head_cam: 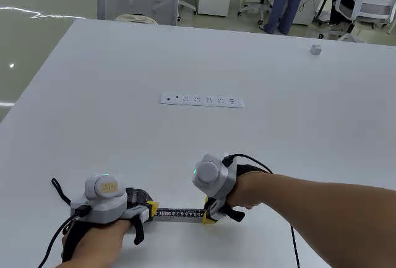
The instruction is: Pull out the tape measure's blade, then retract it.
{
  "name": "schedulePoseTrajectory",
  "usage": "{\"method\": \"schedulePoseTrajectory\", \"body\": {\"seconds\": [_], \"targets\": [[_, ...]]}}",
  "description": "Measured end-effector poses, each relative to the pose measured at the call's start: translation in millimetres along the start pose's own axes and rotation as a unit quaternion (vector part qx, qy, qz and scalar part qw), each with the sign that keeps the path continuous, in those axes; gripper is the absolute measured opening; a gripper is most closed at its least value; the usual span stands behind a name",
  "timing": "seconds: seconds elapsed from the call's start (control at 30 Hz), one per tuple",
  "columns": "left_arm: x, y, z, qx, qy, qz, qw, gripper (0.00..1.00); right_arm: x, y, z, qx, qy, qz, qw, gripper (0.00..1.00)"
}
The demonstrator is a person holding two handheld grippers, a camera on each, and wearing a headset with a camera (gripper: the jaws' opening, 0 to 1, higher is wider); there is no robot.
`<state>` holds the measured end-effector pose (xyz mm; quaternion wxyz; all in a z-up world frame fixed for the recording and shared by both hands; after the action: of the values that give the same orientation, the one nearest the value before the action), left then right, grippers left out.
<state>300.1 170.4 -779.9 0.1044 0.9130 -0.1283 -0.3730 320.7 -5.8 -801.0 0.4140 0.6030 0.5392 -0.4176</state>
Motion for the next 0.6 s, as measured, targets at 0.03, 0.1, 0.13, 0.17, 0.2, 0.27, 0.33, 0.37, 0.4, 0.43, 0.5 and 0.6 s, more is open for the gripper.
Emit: {"method": "schedulePoseTrajectory", "body": {"seconds": [0.03,0.1,0.13,0.17,0.2,0.27,0.33,0.37,0.4,0.43,0.5,0.6], "targets": [[0.1,-0.1,0.0,-0.001,0.0,0.0,1.0,0.61,0.6,0.0,-1.5,-0.001,0.001,0.0,1.0,0.15],[0.0,0.0,0.1,-0.001,0.0,0.001,1.0,0.61,1.2,0.2,-5.2,0.004,0.004,0.0,1.0,0.14],[0.1,0.0,0.1,-0.001,0.0,0.002,1.0,0.61,1.4,-0.2,-6.2,0.004,0.004,-0.001,1.0,0.15],[0.0,0.0,0.1,-0.002,-0.002,0.002,1.0,0.61,1.3,-0.9,-6.7,0.0,0.002,-0.002,1.0,0.15],[-0.2,0.2,0.3,-0.002,-0.002,0.003,1.0,0.61,1.2,-1.1,-6.6,-0.007,0.001,-0.004,1.0,0.15],[-0.2,0.1,0.3,-0.003,-0.003,0.003,1.0,0.61,1.2,-0.2,-6.5,-0.002,-0.001,-0.006,1.0,0.15],[0.3,-0.3,0.1,-0.003,-0.004,0.004,1.0,0.61,1.8,0.4,-6.0,0.0,-0.001,-0.007,1.0,0.15],[0.4,-0.3,0.2,-0.003,-0.004,0.004,1.0,0.61,1.6,0.4,-6.0,0.001,-0.001,-0.007,1.0,0.15],[0.4,-0.3,0.3,-0.004,-0.004,0.005,1.0,0.61,1.6,0.3,-6.1,0.002,-0.001,-0.007,1.0,0.15],[0.5,-0.2,0.4,-0.004,-0.003,0.005,1.0,0.61,0.6,-0.3,-6.3,0.005,0.0,-0.007,1.0,0.15],[0.4,-0.1,0.5,-0.004,-0.002,0.005,1.0,0.61,1.1,-0.3,-6.9,0.006,0.005,-0.005,1.0,0.15],[0.3,-0.1,0.5,-0.005,-0.002,0.006,1.0,0.61,1.5,-0.2,-8.3,0.006,0.01,-0.002,0.9999,0.15]]}}
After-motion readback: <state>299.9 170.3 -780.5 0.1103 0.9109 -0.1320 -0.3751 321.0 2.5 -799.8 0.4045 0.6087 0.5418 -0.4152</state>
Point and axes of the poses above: the centre of the closed fingertips' face, and the gripper's own axes: x roughly forward along the fingers, y roughly to its right, z roughly out of its underside, the point moved 4 cm from there along -x, roughly backward along the fingers, and after that the axes turned 7 degrees about z, right-handed, at the moved point
